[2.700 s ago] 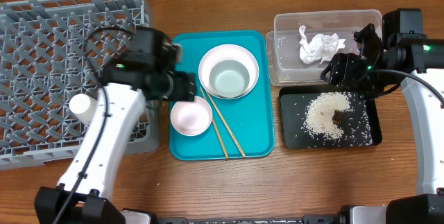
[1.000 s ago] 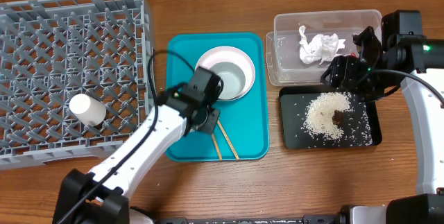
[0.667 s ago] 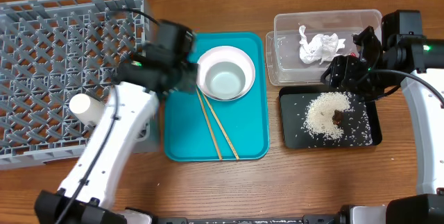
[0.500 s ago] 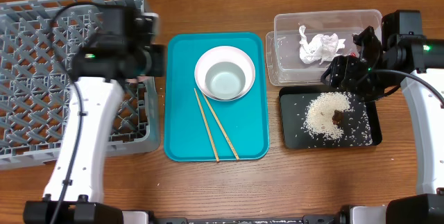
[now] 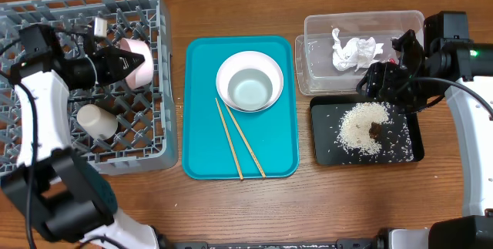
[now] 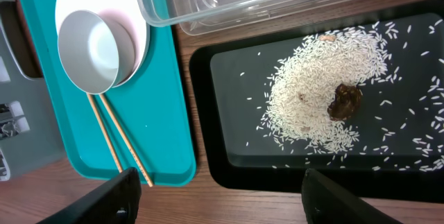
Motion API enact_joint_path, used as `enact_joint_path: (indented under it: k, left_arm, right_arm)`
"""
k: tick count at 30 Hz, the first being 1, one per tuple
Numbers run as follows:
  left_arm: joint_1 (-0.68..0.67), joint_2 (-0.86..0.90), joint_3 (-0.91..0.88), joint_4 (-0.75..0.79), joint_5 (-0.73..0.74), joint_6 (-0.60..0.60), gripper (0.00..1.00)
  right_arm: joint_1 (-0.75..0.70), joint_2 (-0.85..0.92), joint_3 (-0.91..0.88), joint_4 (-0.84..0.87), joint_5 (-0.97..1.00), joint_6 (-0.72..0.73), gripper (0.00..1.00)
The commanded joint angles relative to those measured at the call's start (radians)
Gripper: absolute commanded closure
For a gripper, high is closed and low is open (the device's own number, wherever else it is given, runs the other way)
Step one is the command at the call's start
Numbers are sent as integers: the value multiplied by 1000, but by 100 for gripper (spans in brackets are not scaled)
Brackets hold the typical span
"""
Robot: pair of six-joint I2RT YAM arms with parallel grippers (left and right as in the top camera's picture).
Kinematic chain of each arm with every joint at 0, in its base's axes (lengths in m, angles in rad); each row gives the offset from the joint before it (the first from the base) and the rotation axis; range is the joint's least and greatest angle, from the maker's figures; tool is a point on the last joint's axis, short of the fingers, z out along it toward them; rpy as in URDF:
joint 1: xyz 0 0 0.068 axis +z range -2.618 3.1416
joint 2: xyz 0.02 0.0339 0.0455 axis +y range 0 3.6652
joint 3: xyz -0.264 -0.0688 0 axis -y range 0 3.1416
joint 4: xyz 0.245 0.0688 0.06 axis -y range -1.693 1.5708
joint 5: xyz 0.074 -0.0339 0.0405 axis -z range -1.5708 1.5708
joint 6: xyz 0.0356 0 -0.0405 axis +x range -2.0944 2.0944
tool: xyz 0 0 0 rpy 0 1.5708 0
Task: Sort waste into correct bins and load items into the dishwasher
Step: 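Place the pink bowl into the dish rack with the left gripper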
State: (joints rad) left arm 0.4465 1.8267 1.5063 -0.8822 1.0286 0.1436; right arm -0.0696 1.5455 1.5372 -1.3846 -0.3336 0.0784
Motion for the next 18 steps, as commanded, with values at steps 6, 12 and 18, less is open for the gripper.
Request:
enact_joint_path:
  k: [6,12,18]
  left_arm:
    - [110,157,20,60,327,44,96]
    - [150,224,20,40,322,44,96]
    - [216,226,20,-4,210,44,96]
  right_arm:
    - [-1,-4,15,-5,5,-1,24]
    - [-1,-4,15,-13,5,-1,25]
    - [-1,-4,15,-14,4,0,25]
